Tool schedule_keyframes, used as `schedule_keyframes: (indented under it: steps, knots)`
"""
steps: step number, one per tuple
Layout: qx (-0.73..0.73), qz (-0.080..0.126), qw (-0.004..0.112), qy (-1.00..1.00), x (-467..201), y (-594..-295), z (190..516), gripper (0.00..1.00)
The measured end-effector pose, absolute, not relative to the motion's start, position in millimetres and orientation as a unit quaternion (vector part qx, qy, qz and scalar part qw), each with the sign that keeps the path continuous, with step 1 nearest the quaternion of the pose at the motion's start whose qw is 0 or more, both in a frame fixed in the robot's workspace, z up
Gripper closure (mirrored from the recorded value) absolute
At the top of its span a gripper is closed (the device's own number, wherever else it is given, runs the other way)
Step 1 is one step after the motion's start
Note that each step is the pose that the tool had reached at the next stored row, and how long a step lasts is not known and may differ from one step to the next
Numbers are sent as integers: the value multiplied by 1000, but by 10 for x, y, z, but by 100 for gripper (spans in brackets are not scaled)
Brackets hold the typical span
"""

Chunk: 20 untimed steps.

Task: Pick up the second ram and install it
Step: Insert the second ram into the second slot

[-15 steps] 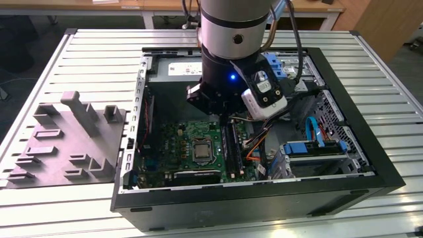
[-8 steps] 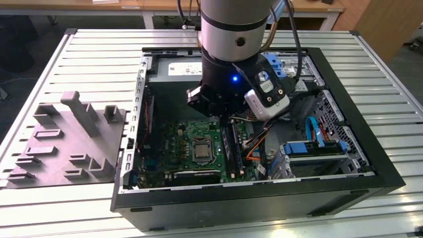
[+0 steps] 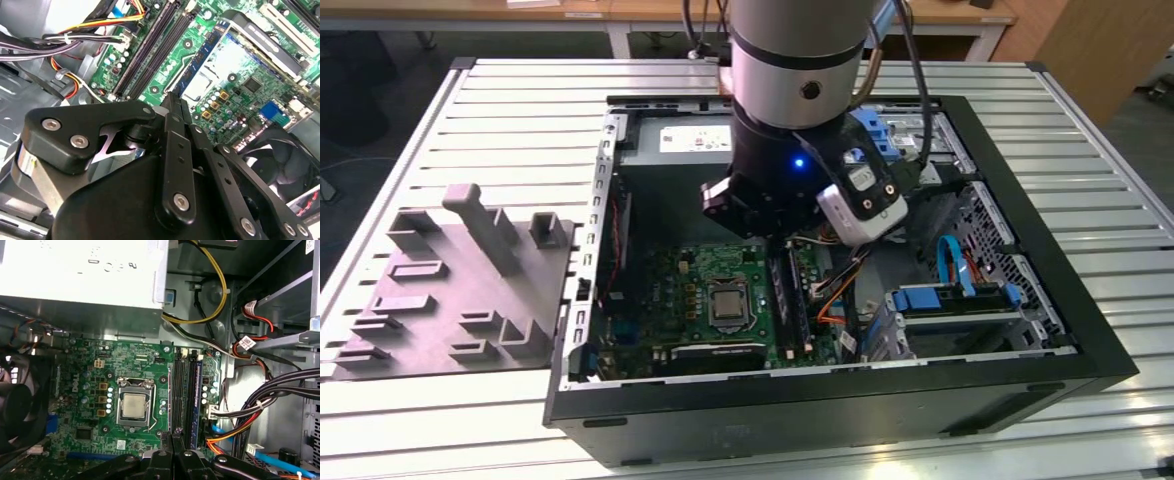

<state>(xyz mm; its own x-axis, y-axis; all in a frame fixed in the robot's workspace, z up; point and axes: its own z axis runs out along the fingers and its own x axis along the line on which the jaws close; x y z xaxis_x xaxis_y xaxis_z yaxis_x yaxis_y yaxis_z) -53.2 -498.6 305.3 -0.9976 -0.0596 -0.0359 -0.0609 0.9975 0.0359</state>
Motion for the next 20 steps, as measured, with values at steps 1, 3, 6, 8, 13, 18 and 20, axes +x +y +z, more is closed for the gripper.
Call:
schedule_keyframes:
  steps: [1, 3, 6, 8, 13, 18, 20]
  knots:
    - [-30, 19, 17, 999, -519, -4987, 3041, 89]
    - [-28, 19, 17, 999, -495, -4989, 3013, 89]
    - [-21, 20, 18, 999, -486, -4991, 2965, 89]
    - [-14, 21, 18, 1000, -480, -4991, 2933, 89]
    - [-1, 24, 18, 1000, -467, -4993, 2843, 89]
    - [14, 27, 18, 999, -461, -4999, 2759, 89]
    - [19, 29, 19, 999, -457, -5000, 2728, 89]
